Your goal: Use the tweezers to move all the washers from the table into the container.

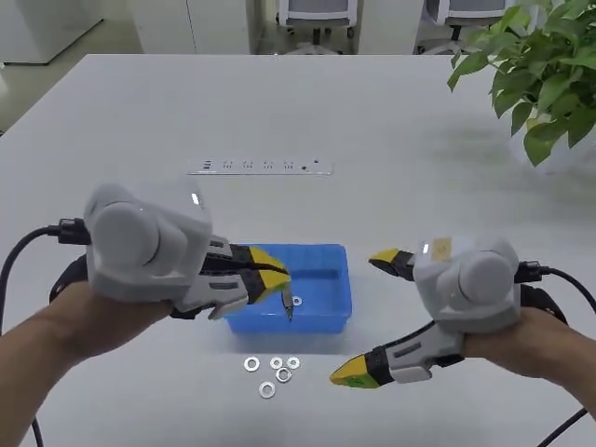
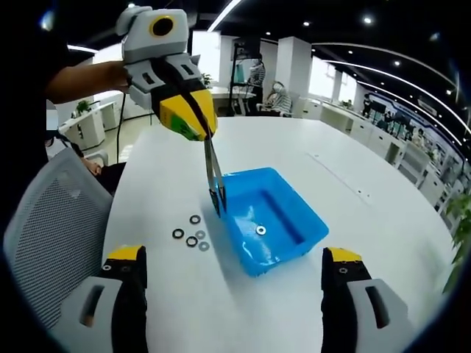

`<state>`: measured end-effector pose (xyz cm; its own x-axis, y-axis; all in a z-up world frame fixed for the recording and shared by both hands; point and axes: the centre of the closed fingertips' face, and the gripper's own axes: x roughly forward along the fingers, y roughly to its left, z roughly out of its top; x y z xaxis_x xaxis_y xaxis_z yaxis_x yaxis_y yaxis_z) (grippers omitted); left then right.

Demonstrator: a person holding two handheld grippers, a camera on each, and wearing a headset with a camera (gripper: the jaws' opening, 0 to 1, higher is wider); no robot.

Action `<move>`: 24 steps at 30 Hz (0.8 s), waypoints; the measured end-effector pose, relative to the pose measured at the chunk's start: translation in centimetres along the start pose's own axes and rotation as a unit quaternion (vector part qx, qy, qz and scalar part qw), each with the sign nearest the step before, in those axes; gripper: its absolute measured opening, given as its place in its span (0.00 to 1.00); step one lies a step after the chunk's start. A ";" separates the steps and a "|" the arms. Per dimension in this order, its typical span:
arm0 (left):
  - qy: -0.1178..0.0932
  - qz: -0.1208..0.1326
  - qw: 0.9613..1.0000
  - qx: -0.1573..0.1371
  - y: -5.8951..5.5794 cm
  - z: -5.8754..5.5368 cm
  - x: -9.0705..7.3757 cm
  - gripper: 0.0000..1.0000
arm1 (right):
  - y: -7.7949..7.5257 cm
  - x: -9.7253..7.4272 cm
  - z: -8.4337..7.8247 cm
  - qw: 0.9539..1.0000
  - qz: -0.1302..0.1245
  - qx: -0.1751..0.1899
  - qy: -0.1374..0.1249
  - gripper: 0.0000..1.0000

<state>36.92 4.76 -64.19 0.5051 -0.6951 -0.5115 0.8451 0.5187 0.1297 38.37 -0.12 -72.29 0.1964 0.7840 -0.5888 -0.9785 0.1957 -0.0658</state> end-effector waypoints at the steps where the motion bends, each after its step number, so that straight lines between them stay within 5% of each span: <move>1: 0.000 0.000 1.000 0.000 -0.1 0.0 0.0 0.05 | 0.1 0.0 -0.1 1.000 0.000 0.000 0.001 1.00; 24: 0.005 -0.016 1.000 -0.003 -2.4 -1.7 -0.4 0.05 | 2.1 0.6 -0.6 1.000 0.014 -0.007 0.005 0.99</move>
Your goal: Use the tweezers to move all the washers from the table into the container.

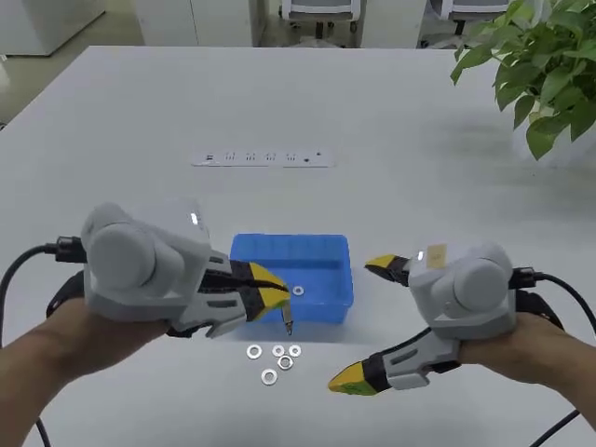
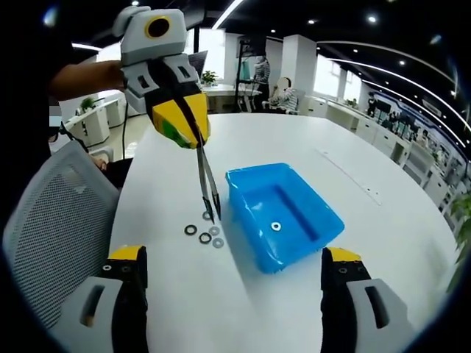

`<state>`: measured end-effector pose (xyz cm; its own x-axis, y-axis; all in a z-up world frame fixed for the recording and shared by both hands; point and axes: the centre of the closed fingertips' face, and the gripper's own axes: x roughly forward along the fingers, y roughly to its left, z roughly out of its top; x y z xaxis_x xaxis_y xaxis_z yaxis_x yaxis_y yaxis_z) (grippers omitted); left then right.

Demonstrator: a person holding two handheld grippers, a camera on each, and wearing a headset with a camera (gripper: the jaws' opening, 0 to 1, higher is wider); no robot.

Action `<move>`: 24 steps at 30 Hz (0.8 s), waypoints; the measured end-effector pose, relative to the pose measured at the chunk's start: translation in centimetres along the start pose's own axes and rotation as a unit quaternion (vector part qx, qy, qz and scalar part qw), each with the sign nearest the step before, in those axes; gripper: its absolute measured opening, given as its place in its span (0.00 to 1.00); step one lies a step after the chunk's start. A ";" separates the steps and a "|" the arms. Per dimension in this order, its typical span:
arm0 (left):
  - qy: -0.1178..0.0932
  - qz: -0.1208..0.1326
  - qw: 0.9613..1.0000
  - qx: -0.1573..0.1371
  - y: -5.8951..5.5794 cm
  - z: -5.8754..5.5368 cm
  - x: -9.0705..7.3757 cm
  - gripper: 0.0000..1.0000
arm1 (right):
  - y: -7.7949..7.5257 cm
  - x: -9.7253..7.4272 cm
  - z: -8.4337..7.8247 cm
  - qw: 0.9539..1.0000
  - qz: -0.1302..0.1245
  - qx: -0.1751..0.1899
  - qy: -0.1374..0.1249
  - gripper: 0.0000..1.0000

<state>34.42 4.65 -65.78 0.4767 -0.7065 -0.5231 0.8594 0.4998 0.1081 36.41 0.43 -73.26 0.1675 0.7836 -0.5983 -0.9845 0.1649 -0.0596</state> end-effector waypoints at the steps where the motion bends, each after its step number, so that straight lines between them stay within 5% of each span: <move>1: 0.001 -0.001 1.000 -0.001 0.0 -0.2 0.1 0.05 | 0.1 0.0 0.0 1.000 0.002 -0.001 0.001 0.99; 24: 0.017 -0.016 1.000 -0.014 -0.8 -2.7 1.5 0.05 | 1.9 0.8 -0.5 0.999 0.029 -0.011 0.010 0.94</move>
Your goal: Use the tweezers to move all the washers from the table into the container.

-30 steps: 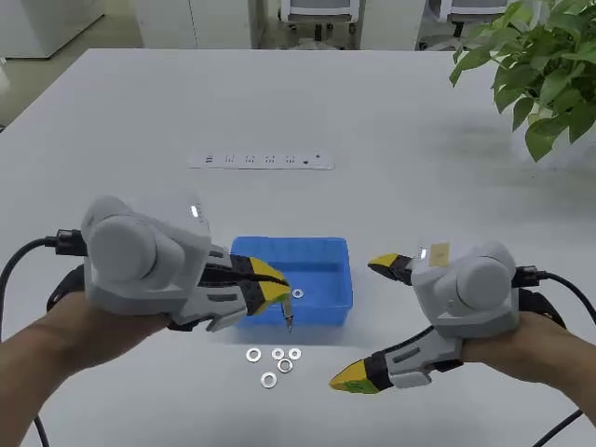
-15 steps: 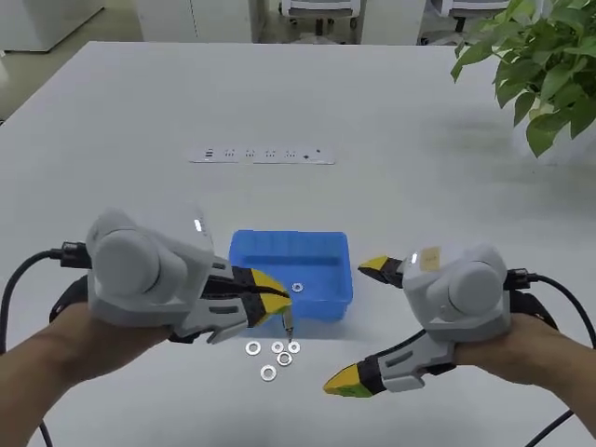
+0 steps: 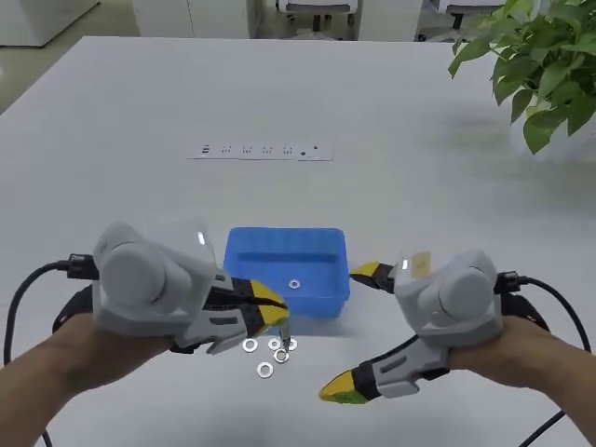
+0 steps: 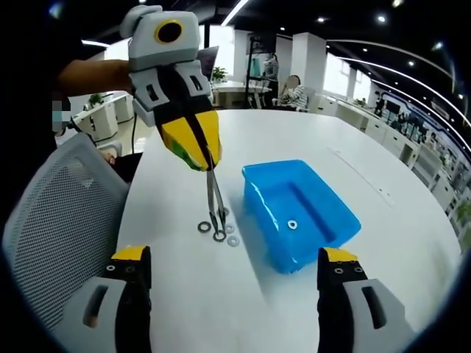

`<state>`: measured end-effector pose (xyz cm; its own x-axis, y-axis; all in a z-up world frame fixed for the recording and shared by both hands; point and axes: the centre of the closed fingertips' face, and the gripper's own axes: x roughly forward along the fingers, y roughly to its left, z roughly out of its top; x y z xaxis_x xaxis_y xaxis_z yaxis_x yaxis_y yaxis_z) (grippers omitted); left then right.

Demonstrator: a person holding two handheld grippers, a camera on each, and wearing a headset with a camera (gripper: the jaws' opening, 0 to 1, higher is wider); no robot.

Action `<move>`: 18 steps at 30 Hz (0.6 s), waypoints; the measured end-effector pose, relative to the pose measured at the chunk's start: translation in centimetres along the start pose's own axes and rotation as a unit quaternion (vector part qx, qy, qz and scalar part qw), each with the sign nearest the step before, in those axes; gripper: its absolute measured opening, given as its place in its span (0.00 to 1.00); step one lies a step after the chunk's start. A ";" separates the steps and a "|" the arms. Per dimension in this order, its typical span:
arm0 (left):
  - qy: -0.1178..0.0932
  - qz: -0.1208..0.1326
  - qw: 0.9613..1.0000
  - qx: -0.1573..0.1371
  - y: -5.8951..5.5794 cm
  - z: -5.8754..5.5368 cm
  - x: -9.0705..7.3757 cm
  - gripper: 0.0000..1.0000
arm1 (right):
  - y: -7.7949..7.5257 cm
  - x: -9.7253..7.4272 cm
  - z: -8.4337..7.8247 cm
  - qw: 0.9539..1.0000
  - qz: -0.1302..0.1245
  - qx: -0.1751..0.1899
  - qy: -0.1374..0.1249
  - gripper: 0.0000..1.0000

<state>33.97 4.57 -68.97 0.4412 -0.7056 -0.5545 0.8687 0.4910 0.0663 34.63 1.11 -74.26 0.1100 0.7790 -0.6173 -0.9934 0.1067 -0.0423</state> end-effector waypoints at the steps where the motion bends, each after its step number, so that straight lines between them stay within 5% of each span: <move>1: 0.001 -0.001 1.000 0.000 -0.1 -0.1 0.0 0.05 | 0.1 0.0 0.1 1.000 0.002 -0.002 -0.002 0.94; 18: 0.001 -0.003 1.000 -0.011 -0.3 -0.8 0.4 0.05 | 1.0 0.4 -0.2 1.000 0.018 -0.004 0.006 0.90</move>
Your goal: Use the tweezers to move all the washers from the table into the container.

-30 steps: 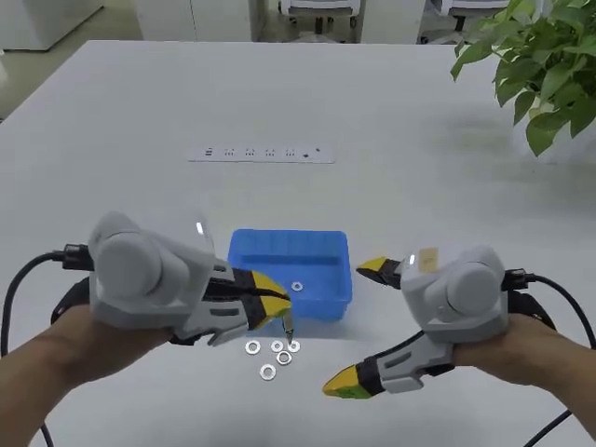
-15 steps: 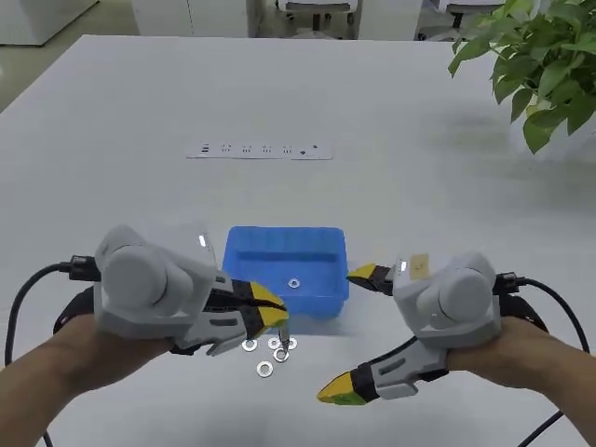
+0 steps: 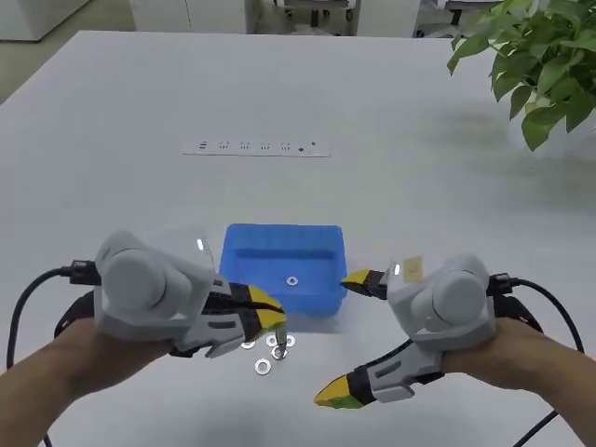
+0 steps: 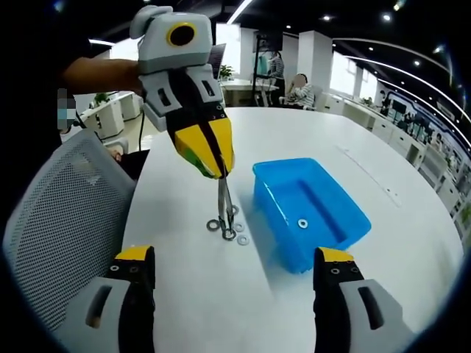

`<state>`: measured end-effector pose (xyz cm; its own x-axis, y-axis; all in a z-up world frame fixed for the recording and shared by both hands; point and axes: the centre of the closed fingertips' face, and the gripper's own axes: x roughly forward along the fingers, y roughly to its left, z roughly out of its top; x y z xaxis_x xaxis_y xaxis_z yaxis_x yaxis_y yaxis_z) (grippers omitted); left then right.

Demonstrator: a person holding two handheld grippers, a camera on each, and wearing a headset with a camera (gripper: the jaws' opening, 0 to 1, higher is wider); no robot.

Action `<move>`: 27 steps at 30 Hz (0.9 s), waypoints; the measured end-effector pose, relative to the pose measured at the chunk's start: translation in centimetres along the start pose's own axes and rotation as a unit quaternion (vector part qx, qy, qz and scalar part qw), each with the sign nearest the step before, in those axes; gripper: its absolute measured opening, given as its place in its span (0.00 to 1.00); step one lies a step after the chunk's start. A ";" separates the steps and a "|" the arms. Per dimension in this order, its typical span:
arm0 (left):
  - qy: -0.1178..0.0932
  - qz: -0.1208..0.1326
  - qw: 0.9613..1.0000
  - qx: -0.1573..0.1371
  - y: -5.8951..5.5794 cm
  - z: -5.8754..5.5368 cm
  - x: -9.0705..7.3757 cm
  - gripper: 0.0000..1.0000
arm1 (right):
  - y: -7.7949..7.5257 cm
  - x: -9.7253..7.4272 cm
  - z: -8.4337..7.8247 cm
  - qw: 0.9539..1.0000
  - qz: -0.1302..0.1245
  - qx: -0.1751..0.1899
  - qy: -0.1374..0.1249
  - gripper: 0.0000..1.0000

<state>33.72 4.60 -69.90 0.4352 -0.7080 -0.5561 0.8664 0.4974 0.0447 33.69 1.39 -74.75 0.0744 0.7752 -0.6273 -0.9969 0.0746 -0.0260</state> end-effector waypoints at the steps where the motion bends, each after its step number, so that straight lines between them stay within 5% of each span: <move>1: 0.000 0.000 1.000 0.000 0.0 0.0 0.0 0.05 | 0.0 0.0 0.0 1.000 0.001 0.000 0.001 0.90; 11: 0.001 -0.006 1.000 -0.001 -0.2 -0.1 0.3 0.05 | 0.2 0.3 0.0 1.000 0.008 -0.003 0.001 0.88; 27: 0.009 -0.008 1.000 0.010 -0.5 -0.2 0.1 0.05 | 1.0 1.9 1.0 0.997 0.046 -0.055 -0.001 0.61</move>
<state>33.30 4.42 -70.11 0.4174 -0.7058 -0.5724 0.8777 0.4764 0.0526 32.82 3.55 -75.23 -0.0183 0.7773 -0.6288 -0.9964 -0.0664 -0.0530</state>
